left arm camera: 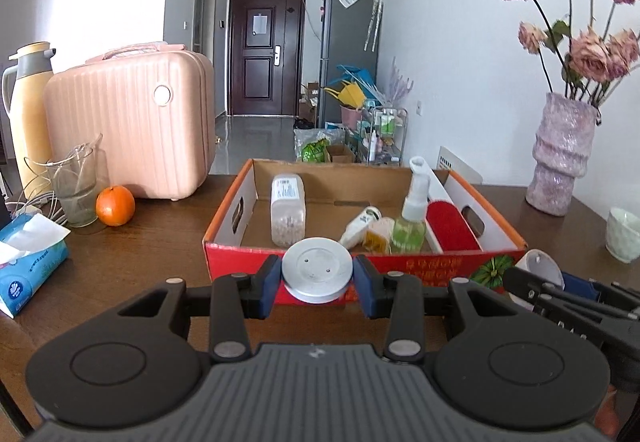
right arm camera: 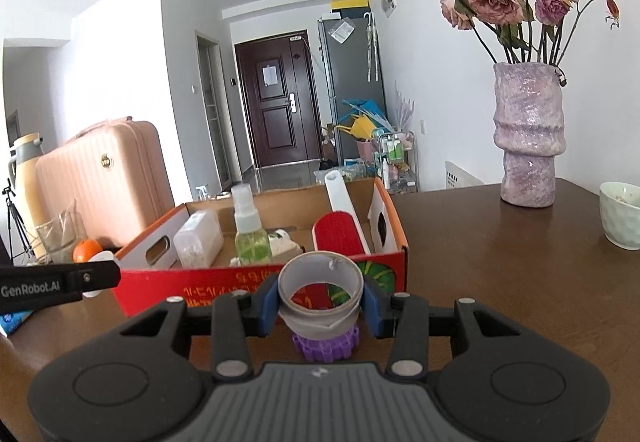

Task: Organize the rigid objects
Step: 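Carry the white cap in the left tool while the right tool carries the ring over the box, then open the left tool to drop the white cap while the right tool releases the ring, then withdraw both tools from the box toward the blue and purple caps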

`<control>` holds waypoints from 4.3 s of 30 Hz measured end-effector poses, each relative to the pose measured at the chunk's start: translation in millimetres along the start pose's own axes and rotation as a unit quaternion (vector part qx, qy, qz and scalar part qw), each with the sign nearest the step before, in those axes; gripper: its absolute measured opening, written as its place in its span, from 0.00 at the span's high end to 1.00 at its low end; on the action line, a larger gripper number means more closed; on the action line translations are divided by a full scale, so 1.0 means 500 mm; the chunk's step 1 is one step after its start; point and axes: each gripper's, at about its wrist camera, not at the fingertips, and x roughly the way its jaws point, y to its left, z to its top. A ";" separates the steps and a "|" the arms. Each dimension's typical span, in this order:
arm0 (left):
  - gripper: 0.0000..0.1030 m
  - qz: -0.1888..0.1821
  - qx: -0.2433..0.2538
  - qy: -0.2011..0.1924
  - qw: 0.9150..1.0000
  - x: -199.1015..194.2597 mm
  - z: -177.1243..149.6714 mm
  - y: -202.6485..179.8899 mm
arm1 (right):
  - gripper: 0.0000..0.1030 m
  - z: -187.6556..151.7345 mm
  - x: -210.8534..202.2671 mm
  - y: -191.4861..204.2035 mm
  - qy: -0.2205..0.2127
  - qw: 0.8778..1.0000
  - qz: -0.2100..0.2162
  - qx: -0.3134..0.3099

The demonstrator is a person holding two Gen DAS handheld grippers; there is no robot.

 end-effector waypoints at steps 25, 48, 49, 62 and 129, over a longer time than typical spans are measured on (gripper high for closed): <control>0.61 0.007 -0.016 -0.010 1.000 0.124 0.073 0.021 | 0.59 0.066 0.150 0.000 -0.015 1.000 -0.019 0.014; 0.61 0.022 0.004 -0.005 1.000 0.243 0.105 0.023 | 0.59 0.101 0.266 0.001 -0.005 1.000 -0.004 -0.001; 0.61 0.021 0.006 -0.005 1.000 0.247 0.106 0.023 | 0.59 0.102 0.269 0.001 -0.005 1.000 -0.003 -0.002; 0.61 0.026 0.023 0.002 0.999 0.289 0.108 0.021 | 0.59 0.102 0.291 0.003 0.002 1.000 -0.001 -0.014; 0.00 0.057 -0.029 -0.018 0.998 0.139 0.042 0.069 | 0.00 0.063 0.145 -0.033 -0.018 0.999 -0.038 0.032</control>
